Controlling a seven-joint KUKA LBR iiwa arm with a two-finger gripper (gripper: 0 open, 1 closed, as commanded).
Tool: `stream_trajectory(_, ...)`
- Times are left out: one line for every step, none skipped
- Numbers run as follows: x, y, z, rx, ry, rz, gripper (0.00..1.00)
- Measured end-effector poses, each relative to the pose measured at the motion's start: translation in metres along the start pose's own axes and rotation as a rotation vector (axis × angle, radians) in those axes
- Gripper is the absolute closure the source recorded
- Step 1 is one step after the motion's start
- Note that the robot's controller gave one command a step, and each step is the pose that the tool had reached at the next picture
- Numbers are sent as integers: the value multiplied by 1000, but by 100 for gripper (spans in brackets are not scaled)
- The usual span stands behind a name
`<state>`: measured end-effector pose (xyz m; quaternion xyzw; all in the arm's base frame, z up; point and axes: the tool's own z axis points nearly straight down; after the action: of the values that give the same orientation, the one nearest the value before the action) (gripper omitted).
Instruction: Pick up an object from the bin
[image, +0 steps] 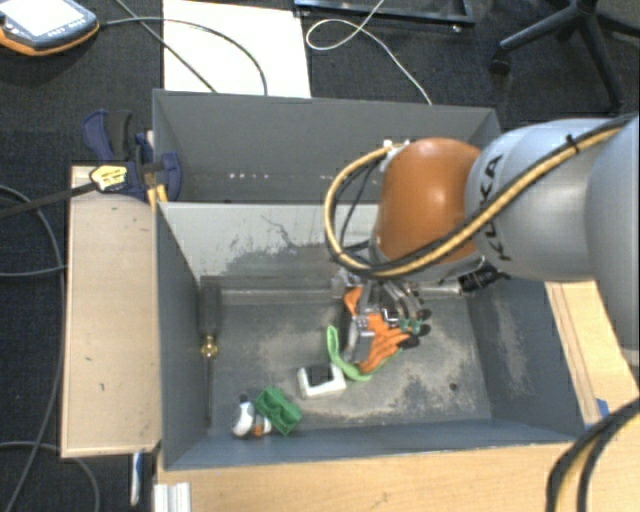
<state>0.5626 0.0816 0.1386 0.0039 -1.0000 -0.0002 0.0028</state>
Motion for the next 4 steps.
stream_trajectory(-2,0,-5,-1,-8,3,0)
stream_trajectory(-2,-89,50,1,0,-28,0)
stream_trajectory(-29,-47,50,-2,-10,-58,100)
stream_trajectory(-29,-47,50,-2,-10,-57,100)
